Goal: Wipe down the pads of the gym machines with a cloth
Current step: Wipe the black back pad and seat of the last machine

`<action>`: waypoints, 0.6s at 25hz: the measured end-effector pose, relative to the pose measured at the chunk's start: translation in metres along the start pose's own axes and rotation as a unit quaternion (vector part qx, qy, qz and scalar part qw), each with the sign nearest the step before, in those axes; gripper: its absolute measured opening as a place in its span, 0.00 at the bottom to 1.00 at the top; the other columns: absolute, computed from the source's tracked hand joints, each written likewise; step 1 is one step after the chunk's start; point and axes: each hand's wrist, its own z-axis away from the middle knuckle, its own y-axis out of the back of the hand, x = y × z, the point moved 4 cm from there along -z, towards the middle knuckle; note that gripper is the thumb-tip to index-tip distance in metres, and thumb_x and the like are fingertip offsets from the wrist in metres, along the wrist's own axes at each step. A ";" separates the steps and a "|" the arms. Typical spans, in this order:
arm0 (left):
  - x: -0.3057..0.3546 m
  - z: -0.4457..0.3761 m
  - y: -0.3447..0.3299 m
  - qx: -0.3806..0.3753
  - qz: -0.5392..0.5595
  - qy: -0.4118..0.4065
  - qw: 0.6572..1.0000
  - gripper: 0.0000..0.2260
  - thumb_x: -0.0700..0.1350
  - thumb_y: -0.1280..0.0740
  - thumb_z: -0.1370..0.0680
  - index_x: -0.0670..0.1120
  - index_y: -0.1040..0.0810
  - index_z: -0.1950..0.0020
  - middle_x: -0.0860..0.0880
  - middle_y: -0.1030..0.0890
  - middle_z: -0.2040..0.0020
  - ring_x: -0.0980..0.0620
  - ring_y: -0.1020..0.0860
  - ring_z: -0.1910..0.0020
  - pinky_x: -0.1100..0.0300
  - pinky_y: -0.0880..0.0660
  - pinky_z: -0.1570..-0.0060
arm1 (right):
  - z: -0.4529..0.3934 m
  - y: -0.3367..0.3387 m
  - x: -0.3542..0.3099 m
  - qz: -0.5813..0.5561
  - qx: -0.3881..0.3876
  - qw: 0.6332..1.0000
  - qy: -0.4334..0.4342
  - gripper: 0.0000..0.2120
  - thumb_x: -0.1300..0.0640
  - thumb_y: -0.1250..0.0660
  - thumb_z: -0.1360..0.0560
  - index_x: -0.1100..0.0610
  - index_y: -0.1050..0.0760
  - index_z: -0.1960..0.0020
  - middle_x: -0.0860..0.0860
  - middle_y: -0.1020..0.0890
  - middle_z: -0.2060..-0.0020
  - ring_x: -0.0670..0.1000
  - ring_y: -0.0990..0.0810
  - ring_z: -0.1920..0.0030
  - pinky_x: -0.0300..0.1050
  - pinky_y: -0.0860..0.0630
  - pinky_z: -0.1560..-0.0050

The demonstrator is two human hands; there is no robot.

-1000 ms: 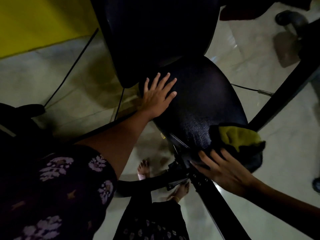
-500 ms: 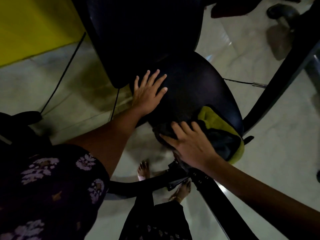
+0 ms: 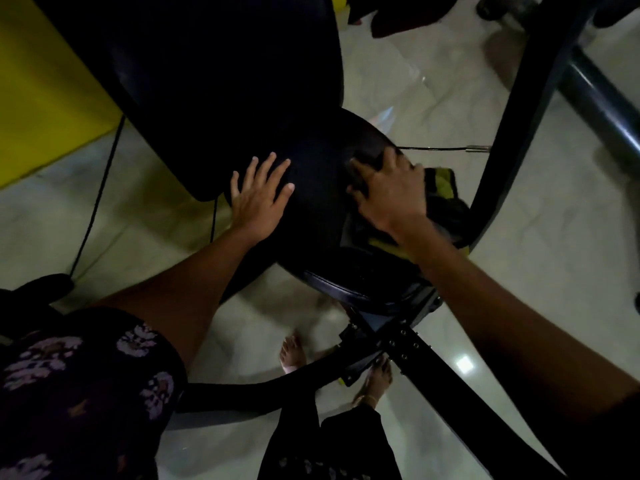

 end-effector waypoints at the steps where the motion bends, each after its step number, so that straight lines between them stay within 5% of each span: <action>1: -0.002 0.000 0.001 -0.001 0.002 0.000 1.000 0.22 0.54 0.46 0.18 0.55 0.42 0.24 0.53 0.45 0.23 0.50 0.51 0.23 0.46 0.58 0.27 | 0.023 0.000 -0.014 0.007 0.025 0.998 0.051 0.26 0.40 0.40 0.25 0.45 0.36 0.28 0.60 0.33 0.34 0.62 0.31 0.39 0.57 0.35 0.41; 4: -0.001 -0.001 0.002 -0.008 -0.002 0.002 1.000 0.22 0.54 0.46 0.18 0.55 0.42 0.24 0.52 0.45 0.22 0.50 0.52 0.23 0.46 0.58 0.27 | 0.095 -0.003 -0.029 0.022 0.074 0.964 0.254 0.27 0.41 0.38 0.30 0.46 0.30 0.32 0.58 0.26 0.41 0.59 0.27 0.50 0.51 0.33 0.51; 6: 0.003 0.000 0.002 -0.012 -0.007 0.005 1.000 0.22 0.54 0.47 0.18 0.55 0.43 0.24 0.52 0.46 0.22 0.50 0.52 0.23 0.46 0.58 0.27 | 0.103 -0.012 0.002 0.024 0.073 0.962 0.262 0.26 0.42 0.40 0.30 0.45 0.30 0.33 0.57 0.26 0.45 0.58 0.27 0.53 0.50 0.35 0.55; 10: 0.006 -0.001 0.006 -0.037 -0.006 0.025 0.999 0.21 0.53 0.48 0.17 0.53 0.43 0.24 0.52 0.47 0.22 0.50 0.54 0.23 0.44 0.60 0.27 | 0.080 -0.015 0.068 -0.117 0.091 0.988 -0.052 0.25 0.40 0.44 0.27 0.43 0.30 0.32 0.59 0.27 0.46 0.62 0.27 0.48 0.53 0.32 0.52; 12: 0.020 0.000 0.011 -0.036 -0.014 0.076 0.996 0.21 0.51 0.47 0.18 0.49 0.40 0.25 0.49 0.47 0.22 0.49 0.53 0.23 0.41 0.59 0.28 | 0.086 -0.025 0.071 -0.183 0.092 0.959 -0.197 0.23 0.43 0.40 0.25 0.43 0.33 0.30 0.58 0.29 0.42 0.61 0.30 0.43 0.53 0.34 0.48; 15: 0.085 0.028 0.006 -0.002 0.013 0.042 0.999 0.20 0.49 0.41 0.20 0.44 0.35 0.29 0.46 0.44 0.23 0.47 0.49 0.24 0.45 0.57 0.27 | 0.134 -0.042 0.049 -0.284 0.219 0.871 -0.337 0.24 0.43 0.40 0.26 0.46 0.30 0.31 0.60 0.27 0.43 0.62 0.27 0.45 0.54 0.30 0.47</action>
